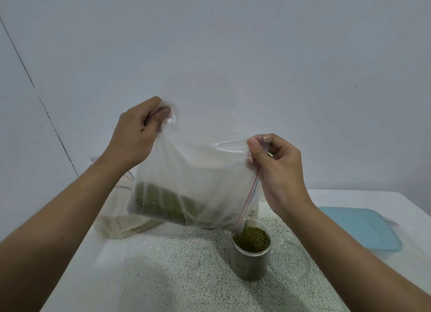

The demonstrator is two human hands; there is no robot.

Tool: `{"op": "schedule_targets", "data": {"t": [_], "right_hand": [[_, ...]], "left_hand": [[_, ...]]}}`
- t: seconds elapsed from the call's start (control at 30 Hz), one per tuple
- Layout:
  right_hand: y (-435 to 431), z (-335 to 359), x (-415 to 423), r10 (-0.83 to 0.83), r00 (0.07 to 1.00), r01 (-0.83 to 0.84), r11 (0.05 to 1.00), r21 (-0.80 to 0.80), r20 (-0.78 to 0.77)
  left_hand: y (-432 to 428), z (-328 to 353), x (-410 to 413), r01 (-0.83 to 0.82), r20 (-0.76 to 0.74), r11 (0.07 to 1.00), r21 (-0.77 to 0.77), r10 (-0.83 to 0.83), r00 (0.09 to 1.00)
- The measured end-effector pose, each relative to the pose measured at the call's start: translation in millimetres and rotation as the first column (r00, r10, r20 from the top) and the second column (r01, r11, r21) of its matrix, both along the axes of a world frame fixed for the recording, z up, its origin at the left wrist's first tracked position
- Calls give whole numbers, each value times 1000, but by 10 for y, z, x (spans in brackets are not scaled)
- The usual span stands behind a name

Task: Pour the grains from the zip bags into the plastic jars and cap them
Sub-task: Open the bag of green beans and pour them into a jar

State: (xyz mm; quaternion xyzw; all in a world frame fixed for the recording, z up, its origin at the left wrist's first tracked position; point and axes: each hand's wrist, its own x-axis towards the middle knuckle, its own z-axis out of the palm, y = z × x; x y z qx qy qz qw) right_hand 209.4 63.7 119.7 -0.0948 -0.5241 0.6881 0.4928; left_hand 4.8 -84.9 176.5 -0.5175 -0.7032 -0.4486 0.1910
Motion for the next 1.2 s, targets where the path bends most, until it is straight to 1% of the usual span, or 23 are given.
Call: {"op": "schedule_targets", "data": {"t": [0.2,0.37,0.63,0.87,1.0,1.2], "right_hand": [[-20,22,-23,9,1000,-9,1000,-10,-13],[-35,-43,-3,-6,1000,6,1000,11,-1],[-12,7,29,-31,999,32,999,32,-7],[-6,4,51,-27,1000,27,1000,12,-11],[-9,28,31,-34,999,34,999,0,-29],[-18,21,32,-33,999,33,999,22,-21]], "left_hand": [[17,58,-12,-5,-5,1000,23,5,1000],[41,39,-2,6,-28,1000,-14,-6,1000],[84,55,21,24,-13,1000,7,-24,1000],[82,31,13,23,3,1000,2,-23,1000],[71,52,16,5,-16,1000,14,-4,1000],[77,-1,8,10,-3,1000,15,-10,1000]]}}
